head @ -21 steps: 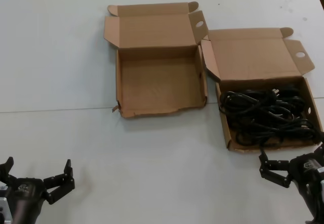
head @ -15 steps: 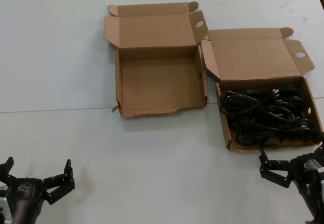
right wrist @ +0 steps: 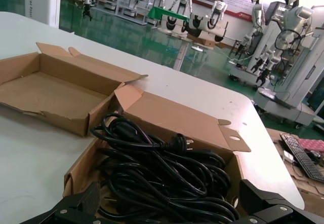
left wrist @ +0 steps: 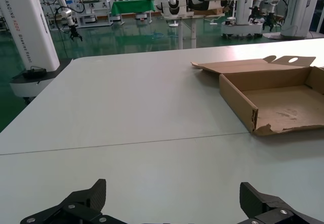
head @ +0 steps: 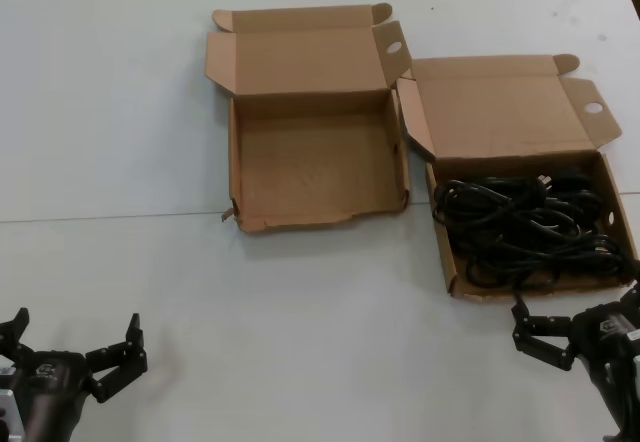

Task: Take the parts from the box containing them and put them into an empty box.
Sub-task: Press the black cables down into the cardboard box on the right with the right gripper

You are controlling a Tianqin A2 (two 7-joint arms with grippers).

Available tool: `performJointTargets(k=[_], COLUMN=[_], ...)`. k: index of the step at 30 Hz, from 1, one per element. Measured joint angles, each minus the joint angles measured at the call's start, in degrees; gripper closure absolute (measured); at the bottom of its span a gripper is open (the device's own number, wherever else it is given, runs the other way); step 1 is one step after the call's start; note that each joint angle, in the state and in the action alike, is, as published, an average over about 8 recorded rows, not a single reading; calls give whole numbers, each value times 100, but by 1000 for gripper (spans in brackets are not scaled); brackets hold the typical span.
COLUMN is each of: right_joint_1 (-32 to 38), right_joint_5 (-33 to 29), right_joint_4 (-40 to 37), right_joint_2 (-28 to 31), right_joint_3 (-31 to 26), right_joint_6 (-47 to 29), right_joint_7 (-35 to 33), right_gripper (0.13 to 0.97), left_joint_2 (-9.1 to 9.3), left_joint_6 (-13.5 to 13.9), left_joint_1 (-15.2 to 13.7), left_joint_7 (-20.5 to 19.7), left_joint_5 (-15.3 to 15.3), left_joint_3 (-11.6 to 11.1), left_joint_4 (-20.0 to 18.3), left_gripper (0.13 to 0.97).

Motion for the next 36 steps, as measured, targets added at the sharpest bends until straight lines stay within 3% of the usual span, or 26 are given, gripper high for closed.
performJointTargets(k=[13,24,30,36], right_joint_1=[42,187,364,963], right_joint_5=[-54,-196,227,1270], right_joint_4=[10,67,247,541], right_joint_2=[-46,105,857,2117], right_joint_3=[1,-172,-873,-2289], right_joint_6=[1,47,491,1400], right_joint_7=[0,0,0,0], right_gripper=[129,129,129,129], left_joint_2=[0,0,0,0], left_joint_6=[0,0,0,0], left_joint_1=[0,0,0,0], left_joint_7=[0,0,0,0], left_joint_5=[0,0,0,0], left_joint_3=[0,1,0,0], left_joint_4=[0,0,0,0], left_gripper=[212,398,549,671])
